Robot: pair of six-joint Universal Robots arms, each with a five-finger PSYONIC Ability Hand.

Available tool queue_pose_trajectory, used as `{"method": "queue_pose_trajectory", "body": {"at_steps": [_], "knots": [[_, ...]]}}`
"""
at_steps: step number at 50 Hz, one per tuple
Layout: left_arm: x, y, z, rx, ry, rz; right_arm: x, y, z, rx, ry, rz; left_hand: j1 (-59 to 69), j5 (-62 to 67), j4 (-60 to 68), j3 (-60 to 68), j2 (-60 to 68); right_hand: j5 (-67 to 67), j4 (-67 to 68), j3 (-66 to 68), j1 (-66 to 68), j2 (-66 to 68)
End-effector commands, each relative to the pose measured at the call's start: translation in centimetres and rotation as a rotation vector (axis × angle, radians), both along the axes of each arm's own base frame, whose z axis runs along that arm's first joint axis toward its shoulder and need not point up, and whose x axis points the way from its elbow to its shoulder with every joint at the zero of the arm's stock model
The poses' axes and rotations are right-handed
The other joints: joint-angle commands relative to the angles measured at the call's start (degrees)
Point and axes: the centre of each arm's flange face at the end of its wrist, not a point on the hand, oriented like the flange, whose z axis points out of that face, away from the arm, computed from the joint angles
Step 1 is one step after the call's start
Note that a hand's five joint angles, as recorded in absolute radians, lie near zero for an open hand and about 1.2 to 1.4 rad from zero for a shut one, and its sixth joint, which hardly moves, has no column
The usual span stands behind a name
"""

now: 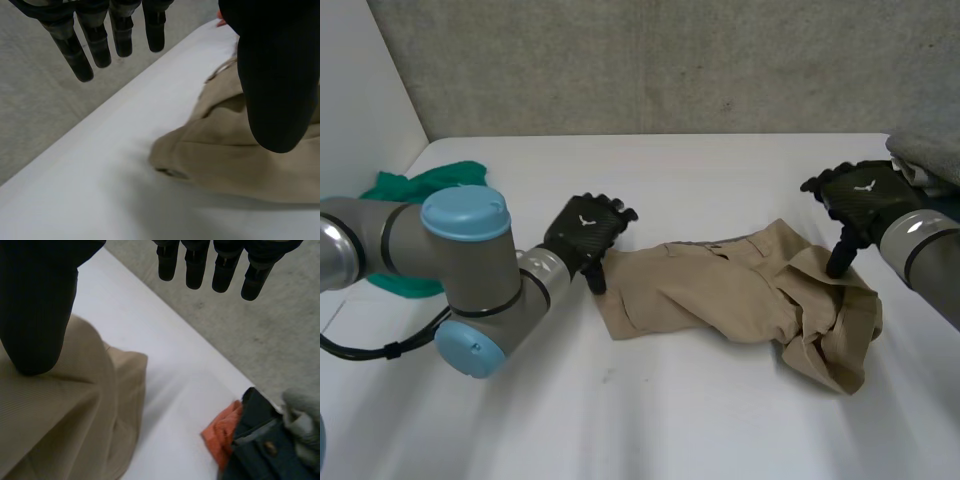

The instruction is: Fold the laundry.

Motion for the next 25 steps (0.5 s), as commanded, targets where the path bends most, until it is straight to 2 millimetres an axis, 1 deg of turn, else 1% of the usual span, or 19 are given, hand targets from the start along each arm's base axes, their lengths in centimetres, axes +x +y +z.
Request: {"method": "queue_pose_trajectory", "body": {"at_steps": [1,3,4,5,6,8,9,12,13,16,17,19,20,22,23,25], "knots": [[-1.0,0.9,-1.3,0.038,0.005,-0.056,-0.6,0.7,1.6,-0.044,-0.006,-0.012,13.2,13.7,13.4,13.6,13.4,-2.9,-2.4,-2.1,-3.3,-2.1],[-1.0,0.8,-1.5,0.040,0.003,-0.053,-0.7,0.7,1.6,-0.046,-0.004,-0.015,20.3,20.8,20.5,20.7,20.5,-2.9,-2.4,-2.1,-3.3,-2.1],[-0.9,0.4,-1.6,0.029,0.001,-0.039,-0.8,0.7,1.5,-0.046,0.001,-0.017,43.0,43.5,43.2,43.4,43.2,-2.9,-2.4,-2.1,-3.3,-2.1],[-0.9,0.4,-1.6,0.029,0.001,-0.036,-0.9,0.7,1.5,-0.045,0.006,-0.017,48.7,49.2,48.9,49.1,48.9,-2.9,-2.4,-2.1,-3.3,-2.1],[-0.7,-0.3,-1.2,0.006,0.003,-0.006,-1.0,0.7,1.4,-0.045,0.012,-0.017,65.1,65.5,65.3,65.5,65.3,-2.9,-2.4,-2.1,-3.3,-2.1],[-0.4,-1.2,-0.6,-0.029,0.009,0.040,-1.1,0.7,1.4,-0.048,0.019,-0.019,65.2,65.7,65.4,65.6,65.4,-2.9,-2.4,-2.1,-3.3,-2.1],[0.2,-2.4,0.3,-0.078,0.017,0.111,-1.2,0.5,1.4,-0.054,0.027,-0.021,65.2,65.7,65.4,65.6,65.4,-2.9,-2.4,-2.1,-3.3,-2.1],[1.4,-4.7,2.5,-0.184,0.046,0.253,-1.6,0.3,1.6,-0.068,0.028,-0.031,65.2,65.7,65.4,65.6,65.4,-2.9,-2.4,-2.1,-3.3,-2.1],[2.4,-6.2,4.6,-0.268,0.078,0.344,-1.8,0.2,1.9,-0.080,0.026,-0.039,65.2,65.7,65.4,65.6,65.4,-2.9,-2.4,-2.1,-3.3,-2.1],[3.7,-8.4,8.4,-0.415,0.153,0.447,-2.0,0.0,2.4,-0.103,0.018,-0.049,65.2,65.7,65.4,65.6,65.4,-2.9,-2.4,-2.1,-3.3,-2.1],[4.0,-9.1,11.0,-0.496,0.210,0.466,-2.1,-0.1,2.8,-0.118,0.011,-0.052,65.2,65.7,65.4,65.6,65.4,-2.9,-2.4,-2.1,-3.3,-2.1],[4.2,-9.5,13.7,-0.571,0.267,0.464,-2.3,-0.2,3.1,-0.129,0.007,-0.057,65.2,65.7,65.4,65.6,65.4,-2.9,-2.4,-2.1,-3.3,-2.1],[4.1,-9.5,16.1,-0.635,0.323,0.447,-2.4,-0.3,3.4,-0.140,0.002,-0.063,65.2,65.7,65.4,65.6,65.4,-2.9,-2.4,-2.1,-3.3,-2.1],[3.7,-9.0,18.2,-0.680,0.379,0.409,-2.5,-0.4,3.6,-0.147,0.000,-0.066,65.2,65.7,65.4,65.6,65.4,-2.9,-2.4,-2.1,-3.3,-2.1],[2.9,-8.3,19.8,-0.706,0.437,0.351,-2.6,-0.4,3.8,-0.151,-0.003,-0.070,65.2,65.7,65.4,65.6,65.4,-2.9,-2.4,-2.1,-3.3,-2.1],[1.7,-7.3,20.9,-0.712,0.494,0.274,-2.7,-0.5,3.8,-0.152,-0.006,-0.075,65.2,65.7,65.4,65.6,65.4,-2.9,-2.4,-2.1,-3.3,-2.1]]}}
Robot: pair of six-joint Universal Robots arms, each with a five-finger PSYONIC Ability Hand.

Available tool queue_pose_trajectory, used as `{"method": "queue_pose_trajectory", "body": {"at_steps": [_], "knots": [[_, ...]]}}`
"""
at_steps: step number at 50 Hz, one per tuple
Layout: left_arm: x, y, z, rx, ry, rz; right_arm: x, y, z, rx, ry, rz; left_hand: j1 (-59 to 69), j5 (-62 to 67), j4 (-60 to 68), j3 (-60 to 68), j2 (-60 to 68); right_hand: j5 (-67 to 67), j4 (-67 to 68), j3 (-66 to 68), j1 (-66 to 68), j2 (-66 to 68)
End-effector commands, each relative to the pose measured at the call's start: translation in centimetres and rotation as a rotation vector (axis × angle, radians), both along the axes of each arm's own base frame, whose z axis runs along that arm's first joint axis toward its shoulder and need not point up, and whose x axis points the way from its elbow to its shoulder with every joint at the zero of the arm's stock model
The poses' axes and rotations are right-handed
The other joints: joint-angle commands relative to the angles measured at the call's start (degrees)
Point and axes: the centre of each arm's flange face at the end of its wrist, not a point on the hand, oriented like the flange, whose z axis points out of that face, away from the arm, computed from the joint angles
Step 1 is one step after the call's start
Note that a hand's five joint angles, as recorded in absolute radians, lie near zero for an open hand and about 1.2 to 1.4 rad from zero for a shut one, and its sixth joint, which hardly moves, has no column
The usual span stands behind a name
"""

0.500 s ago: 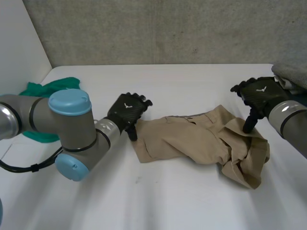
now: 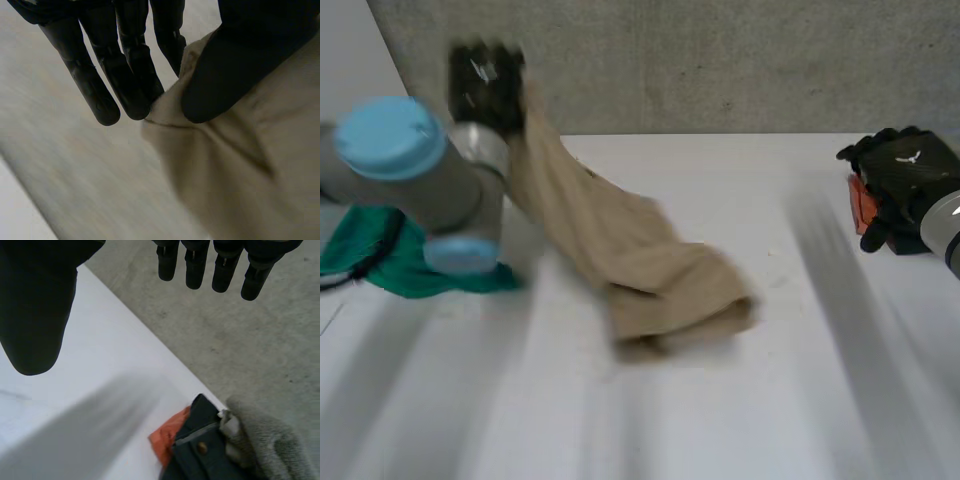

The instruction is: Fold the laundry.

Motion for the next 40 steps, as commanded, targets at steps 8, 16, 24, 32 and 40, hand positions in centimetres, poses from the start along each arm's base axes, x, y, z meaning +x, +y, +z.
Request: {"method": "queue_pose_trajectory", "body": {"at_steps": [8,16,24,32,40], "knots": [[-10.7,11.8,0.6,0.063,0.067,-0.702,-1.4,-0.7,0.2,-0.004,-0.020,-0.048,14.7,14.0,11.3,11.8,11.5,-2.9,-2.4,-2.1,-3.3,-2.1],[-11.6,17.7,-10.3,0.311,-0.128,-0.740,-2.2,-0.8,-1.8,0.041,-0.016,-0.041,0.2,-0.5,-3.2,-2.7,-3.0,-2.9,-2.4,-2.1,-3.3,-2.1],[-10.6,20.0,-10.9,0.340,-0.169,-0.737,-1.4,-0.4,-2.6,0.061,0.006,0.002,-52.9,-53.6,-56.3,-55.8,-56.1,-2.9,-2.4,-2.1,-3.3,-2.1],[-7.8,19.4,-6.2,0.268,-0.114,-0.666,0.7,1.1,-2.5,0.061,0.029,0.088,-54.4,-55.2,-57.8,-57.3,-57.6,-2.9,-2.4,-2.1,-3.3,-2.1],[-3.1,18.6,-3.0,0.256,-0.061,-0.481,3.8,3.3,-2.4,0.110,0.084,0.259,-52.1,-52.8,-55.5,-55.0,-55.3,-2.9,-2.4,-2.1,-3.3,-2.1]]}}
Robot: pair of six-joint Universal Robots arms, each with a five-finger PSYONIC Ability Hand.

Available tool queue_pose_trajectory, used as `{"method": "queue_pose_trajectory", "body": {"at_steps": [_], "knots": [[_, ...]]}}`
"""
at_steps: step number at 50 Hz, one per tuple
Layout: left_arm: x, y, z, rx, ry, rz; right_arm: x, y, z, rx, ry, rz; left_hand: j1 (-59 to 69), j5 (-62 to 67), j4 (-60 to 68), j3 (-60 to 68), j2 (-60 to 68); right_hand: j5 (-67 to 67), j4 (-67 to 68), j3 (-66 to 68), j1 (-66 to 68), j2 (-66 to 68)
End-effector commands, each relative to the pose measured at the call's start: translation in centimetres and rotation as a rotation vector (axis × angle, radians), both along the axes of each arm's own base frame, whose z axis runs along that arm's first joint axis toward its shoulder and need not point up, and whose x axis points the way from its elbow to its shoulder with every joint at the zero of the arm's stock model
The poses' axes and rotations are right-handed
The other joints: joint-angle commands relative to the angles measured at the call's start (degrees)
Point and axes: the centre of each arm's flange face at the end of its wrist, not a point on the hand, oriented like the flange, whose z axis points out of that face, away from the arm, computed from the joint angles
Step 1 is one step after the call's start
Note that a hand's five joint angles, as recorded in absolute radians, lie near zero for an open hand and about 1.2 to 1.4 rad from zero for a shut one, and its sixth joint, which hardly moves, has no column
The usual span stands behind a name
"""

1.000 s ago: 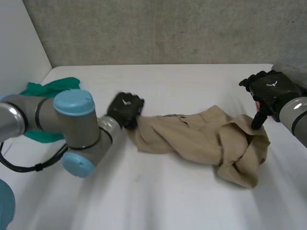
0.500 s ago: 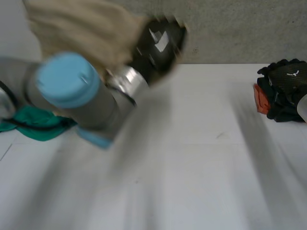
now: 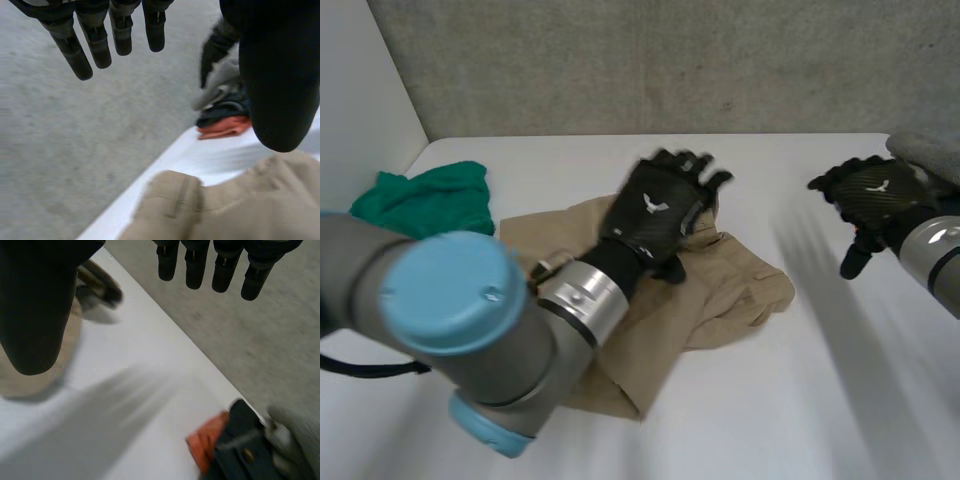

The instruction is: Fold the laundry.

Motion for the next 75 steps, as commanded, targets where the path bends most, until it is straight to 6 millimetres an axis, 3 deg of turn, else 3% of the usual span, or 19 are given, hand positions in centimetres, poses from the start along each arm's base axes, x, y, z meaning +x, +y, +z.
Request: {"method": "queue_pose_trajectory", "body": {"at_steps": [1,6,12,20,36,41,45,46,48,52,56,57,60,61,64,65,68,69,75], "knots": [[4.4,-0.7,2.3,0.017,0.016,0.185,2.6,2.0,-0.1,0.052,0.055,0.151,0.3,0.9,1.3,0.0,1.3,-2.9,-2.4,-2.1,-3.3,-2.1],[7.5,1.3,0.1,0.213,-0.133,0.315,4.1,3.1,-2.1,0.143,0.158,0.249,1.2,1.7,2.1,0.9,2.2,0.6,1.1,1.4,0.2,1.4],[8.7,3.7,-2.8,0.391,-0.263,0.357,5.0,2.3,-4.6,0.169,0.206,0.283,-0.7,-0.1,0.3,-1.0,0.3,9.0,9.6,9.8,8.6,9.9],[6.5,4.1,-5.5,0.461,-0.241,0.307,5.4,0.9,-7.2,0.117,0.203,0.275,-1.0,-0.5,0.0,-1.3,0.0,9.7,10.3,10.5,9.3,10.5],[1.3,4.8,-8.9,0.413,-0.298,0.222,5.9,0.6,-10.1,0.080,0.157,0.256,2.7,3.2,3.7,2.4,3.7,15.7,16.3,16.6,15.4,16.6],[0.9,3.6,-10.1,0.367,-0.346,0.284,6.4,0.4,-10.8,0.070,0.147,0.247,12.9,13.5,13.9,12.6,13.9,28.1,28.7,28.9,27.8,29.0],[0.8,2.7,-10.1,0.344,-0.337,0.329,6.6,0.3,-10.6,0.054,0.138,0.245,45.0,45.5,46.0,44.7,46.0,59.2,59.8,60.0,58.9,60.1],[0.7,2.5,-9.8,0.339,-0.317,0.328,6.6,0.3,-10.5,0.046,0.133,0.243,66.0,66.6,67.0,65.7,67.0,67.0,67.6,67.8,66.6,67.8],[0.7,2.4,-9.3,0.335,-0.296,0.325,6.6,0.3,-10.2,0.037,0.127,0.240,66.2,66.8,67.2,65.9,67.3,67.1,67.6,67.9,66.7,67.9],[1.4,2.2,-6.5,0.325,-0.217,0.329,6.6,0.2,-7.5,-0.021,0.106,0.221,66.2,66.8,67.2,65.9,67.3,67.1,67.6,67.9,66.7,67.9],[3.4,0.8,-0.8,0.266,-0.067,0.374,6.3,0.4,-3.2,-0.101,0.090,0.216,66.2,66.8,67.2,65.9,67.3,67.1,67.6,67.9,66.7,67.9],[4.7,-0.1,1.9,0.229,-0.004,0.408,6.2,0.5,-1.1,-0.135,0.078,0.210,66.2,66.8,67.2,65.9,67.3,67.1,67.6,67.9,66.7,67.9],[6.8,-1.1,6.0,0.158,0.093,0.453,5.8,0.8,2.3,-0.190,0.058,0.200,66.2,66.8,67.2,65.9,67.3,67.1,67.6,67.9,66.7,67.9],[8.2,-1.4,8.8,0.107,0.154,0.475,5.5,1.0,4.7,-0.228,0.039,0.193,66.2,66.8,67.2,65.9,67.3,67.1,67.6,67.9,66.7,67.9],[10.2,-1.3,12.7,0.026,0.226,0.493,5.0,1.5,8.3,-0.287,0.005,0.188,66.2,66.8,67.2,65.9,67.3,67.1,67.6,67.9,66.7,67.9],[11.3,-1.0,15.0,-0.018,0.270,0.494,4.8,1.9,10.9,-0.335,-0.027,0.188,66.2,66.8,67.2,65.9,67.3,67.1,67.6,67.9,66.7,67.9],[13.0,-0.4,18.3,-0.086,0.328,0.504,4.4,2.5,14.6,-0.405,-0.088,0.190,66.2,66.8,67.2,65.9,67.3,67.1,67.6,67.9,66.7,67.9],[14.1,-0.1,20.1,-0.126,0.361,0.517,4.2,3.0,16.8,-0.451,-0.131,0.196,66.2,66.8,67.2,65.9,67.3,67.1,67.6,67.9,66.7,67.9],[17.2,-1.0,24.4,-0.212,0.467,0.589,3.1,2.9,21.5,-0.532,-0.234,0.189,66.2,66.8,67.2,65.9,67.3,67.1,67.6,67.9,66.7,67.9]]}}
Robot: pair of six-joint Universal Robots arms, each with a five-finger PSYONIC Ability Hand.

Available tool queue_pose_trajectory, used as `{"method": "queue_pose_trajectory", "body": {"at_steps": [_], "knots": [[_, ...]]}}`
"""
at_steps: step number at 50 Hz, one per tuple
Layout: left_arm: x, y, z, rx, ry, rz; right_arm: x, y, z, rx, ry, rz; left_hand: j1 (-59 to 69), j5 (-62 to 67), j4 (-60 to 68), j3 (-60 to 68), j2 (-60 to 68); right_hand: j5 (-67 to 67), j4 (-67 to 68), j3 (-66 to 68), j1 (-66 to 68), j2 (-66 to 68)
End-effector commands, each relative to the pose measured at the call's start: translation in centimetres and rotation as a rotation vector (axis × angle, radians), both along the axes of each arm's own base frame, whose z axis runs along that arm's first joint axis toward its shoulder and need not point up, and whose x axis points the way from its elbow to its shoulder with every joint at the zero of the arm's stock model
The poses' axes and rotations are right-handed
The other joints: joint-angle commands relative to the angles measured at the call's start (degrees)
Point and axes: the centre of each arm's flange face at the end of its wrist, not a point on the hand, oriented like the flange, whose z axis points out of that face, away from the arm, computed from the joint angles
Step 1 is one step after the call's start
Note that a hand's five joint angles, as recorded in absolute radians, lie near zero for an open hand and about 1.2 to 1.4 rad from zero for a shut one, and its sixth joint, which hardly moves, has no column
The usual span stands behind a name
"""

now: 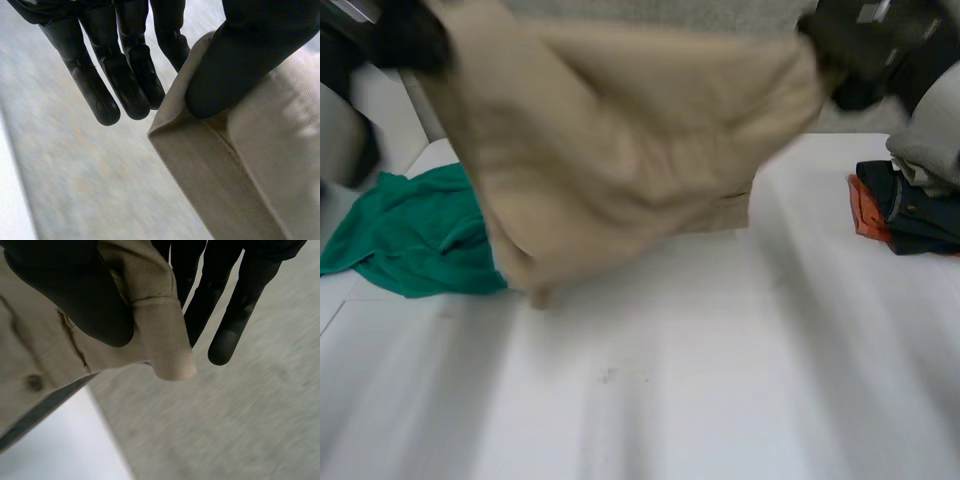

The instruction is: Fold the laundry.

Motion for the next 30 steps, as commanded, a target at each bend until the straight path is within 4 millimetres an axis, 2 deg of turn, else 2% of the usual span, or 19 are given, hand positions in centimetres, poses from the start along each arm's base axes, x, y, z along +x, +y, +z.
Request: {"method": "queue_pose_trajectory", "body": {"at_steps": [1,4,5,8,9,12,13,16,17,20,21,26,27,28,29,30], "knots": [[3.8,-0.6,5.6,-0.122,0.104,0.092,-1.4,0.0,6.2,-0.100,-0.139,0.016,13.3,12.8,11.3,11.6,11.5,12.4,11.4,12.1,17.4,12.5],[4.6,-1.6,6.0,-0.105,0.131,0.097,-1.0,-0.7,6.2,-0.081,-0.147,0.030,13.3,12.8,11.3,11.6,11.5,12.4,11.4,12.1,17.4,12.5],[4.5,-3.0,5.2,-0.064,0.125,0.093,-0.7,-0.8,6.0,-0.070,-0.145,0.035,13.3,12.8,11.3,11.6,11.5,12.4,11.4,12.1,17.4,12.5],[3.9,-5.2,3.3,0.013,0.114,0.070,0.3,-1.8,4.3,-0.008,-0.133,0.045,13.3,12.8,11.3,11.6,11.5,12.4,11.4,12.1,17.4,12.5],[3.3,-6.4,2.1,0.053,0.104,0.055,0.8,-2.4,3.0,0.028,-0.126,0.048,13.3,12.8,11.3,11.6,11.5,12.4,11.4,12.1,17.4,12.5],[2.3,-8.5,-0.1,0.109,0.084,0.042,1.7,-3.6,0.7,0.091,-0.114,0.046,13.3,12.8,11.3,11.6,11.5,12.4,11.4,12.1,17.4,12.5],[1.6,-10.0,-1.7,0.144,0.070,0.036,2.3,-4.3,-1.0,0.133,-0.107,0.042,13.3,12.8,11.3,11.6,11.5,12.4,11.4,12.1,17.4,12.5],[0.2,-12.5,-4.6,0.186,0.039,0.036,3.3,-5.7,-3.8,0.191,-0.096,0.028,13.3,12.8,11.3,11.6,11.5,12.4,11.4,12.1,17.4,12.5],[-0.3,-14.5,-6.5,0.195,0.022,0.053,3.9,-6.6,-5.9,0.224,-0.086,0.010,13.3,12.8,11.3,11.6,11.5,12.4,11.4,12.1,17.4,12.5],[-1.1,-17.4,-9.7,0.212,-0.021,0.083,4.8,-7.9,-8.9,0.257,-0.080,-0.030,13.3,12.8,11.3,11.6,11.5,12.4,11.4,12.1,17.4,12.5],[-1.6,-19.3,-12.0,0.217,-0.059,0.102,5.1,-9.1,-10.6,0.252,-0.087,-0.067,13.3,12.8,11.3,11.6,11.5,12.4,11.4,12.1,17.4,12.5],[-2.4,-24.4,-17.2,0.196,-0.117,0.142,7.0,-12.2,-14.4,0.163,-0.163,-0.148,13.3,12.8,11.3,11.6,11.5,12.4,11.4,12.1,17.4,12.5],[-2.4,-25.2,-17.9,0.190,-0.116,0.146,7.4,-12.6,-15.1,0.146,-0.175,-0.143,13.3,12.8,11.3,11.6,11.5,4.1,3.0,3.8,9.0,4.1],[-2.3,-25.9,-18.6,0.186,-0.113,0.150,7.8,-13.0,-15.6,0.130,-0.184,-0.140,13.3,12.8,11.3,11.6,11.5,-21.6,-22.7,-22.0,-16.7,-21.6],[-2.2,-27.1,-19.5,0.177,-0.106,0.153,8.7,-13.6,-16.6,0.093,-0.190,-0.121,-5.1,-5.7,-7.2,-6.9,-7.0,-57.6,-58.6,-57.9,-52.6,-57.5],[-2.1,-27.5,-19.7,0.173,-0.101,0.155,8.9,-13.8,-17.2,0.089,-0.180,-0.121,-27.0,-27.5,-29.0,-28.7,-28.8,-57.6,-58.6,-57.9,-52.6,-57.5]]}}
